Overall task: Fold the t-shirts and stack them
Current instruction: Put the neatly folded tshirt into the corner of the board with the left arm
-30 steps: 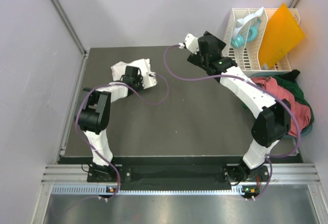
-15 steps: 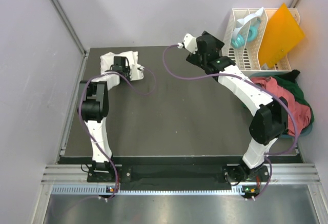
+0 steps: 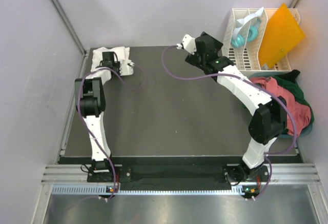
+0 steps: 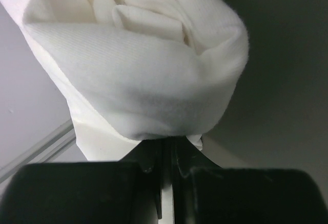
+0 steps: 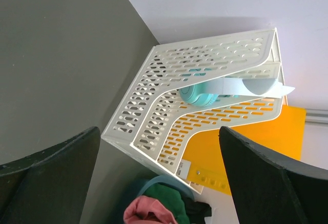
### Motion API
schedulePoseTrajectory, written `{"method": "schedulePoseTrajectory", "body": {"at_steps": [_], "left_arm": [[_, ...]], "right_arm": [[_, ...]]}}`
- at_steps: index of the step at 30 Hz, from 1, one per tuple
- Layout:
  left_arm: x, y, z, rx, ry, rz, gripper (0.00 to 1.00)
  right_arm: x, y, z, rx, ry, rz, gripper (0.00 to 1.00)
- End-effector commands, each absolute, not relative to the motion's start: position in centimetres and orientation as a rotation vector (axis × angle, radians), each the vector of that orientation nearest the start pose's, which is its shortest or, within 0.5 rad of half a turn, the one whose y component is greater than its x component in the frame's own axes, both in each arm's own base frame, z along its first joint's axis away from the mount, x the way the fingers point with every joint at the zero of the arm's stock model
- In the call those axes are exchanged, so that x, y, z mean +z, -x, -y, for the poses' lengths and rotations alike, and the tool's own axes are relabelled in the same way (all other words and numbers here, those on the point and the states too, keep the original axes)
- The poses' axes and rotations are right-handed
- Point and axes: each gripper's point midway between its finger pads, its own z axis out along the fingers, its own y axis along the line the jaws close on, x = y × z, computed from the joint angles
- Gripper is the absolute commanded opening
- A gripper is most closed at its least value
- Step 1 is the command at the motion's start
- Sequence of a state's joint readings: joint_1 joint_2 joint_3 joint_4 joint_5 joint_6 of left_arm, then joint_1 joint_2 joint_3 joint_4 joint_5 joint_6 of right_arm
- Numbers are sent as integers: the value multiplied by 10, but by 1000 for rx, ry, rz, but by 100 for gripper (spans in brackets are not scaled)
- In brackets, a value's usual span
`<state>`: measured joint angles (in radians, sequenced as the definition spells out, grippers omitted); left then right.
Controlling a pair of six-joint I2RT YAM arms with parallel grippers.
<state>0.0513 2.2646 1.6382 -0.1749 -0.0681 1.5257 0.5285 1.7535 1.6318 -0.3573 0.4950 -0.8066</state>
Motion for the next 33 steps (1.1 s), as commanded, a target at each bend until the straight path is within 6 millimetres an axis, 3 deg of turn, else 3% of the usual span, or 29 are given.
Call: {"method": "schedulePoseTrajectory", "body": {"at_steps": [1, 7, 13, 14, 15, 16, 20, 22, 30, 31, 33], "left_arm": [[-9, -556, -121, 684, -1729, -2098, 0], [-16, -556, -139, 705, -1725, -2112, 0], [-9, -566, -155, 748, -1676, -2114, 1], [-8, -567, -156, 755, -1662, -2113, 7], [-8, -566, -155, 745, -1653, -2118, 25], [-7, -562, -154, 738, -1650, -2124, 36], [-7, -537, -143, 675, -1691, -2104, 74], [0, -521, -135, 646, -1688, -2084, 82], [42, -449, -97, 395, -1654, -2111, 88], [64, -446, -93, 409, -1606, -2097, 88], [81, -427, -76, 268, -1489, -2156, 88]], "right_arm": [[298, -488, -172, -636, 962, -1742, 99], [299, -487, -176, -634, 962, -1738, 99], [298, -486, -180, -640, 972, -1734, 99], [297, -486, -180, -640, 974, -1732, 99], [298, -486, -180, -645, 974, -1730, 99], [298, -485, -181, -648, 976, -1727, 99], [300, -485, -179, -664, 977, -1720, 100], [301, -485, -177, -674, 979, -1715, 100], [306, -482, -175, -681, 980, -1699, 100], [307, -481, -175, -672, 984, -1698, 100], [305, -473, -182, -600, 1027, -1701, 100]]}}
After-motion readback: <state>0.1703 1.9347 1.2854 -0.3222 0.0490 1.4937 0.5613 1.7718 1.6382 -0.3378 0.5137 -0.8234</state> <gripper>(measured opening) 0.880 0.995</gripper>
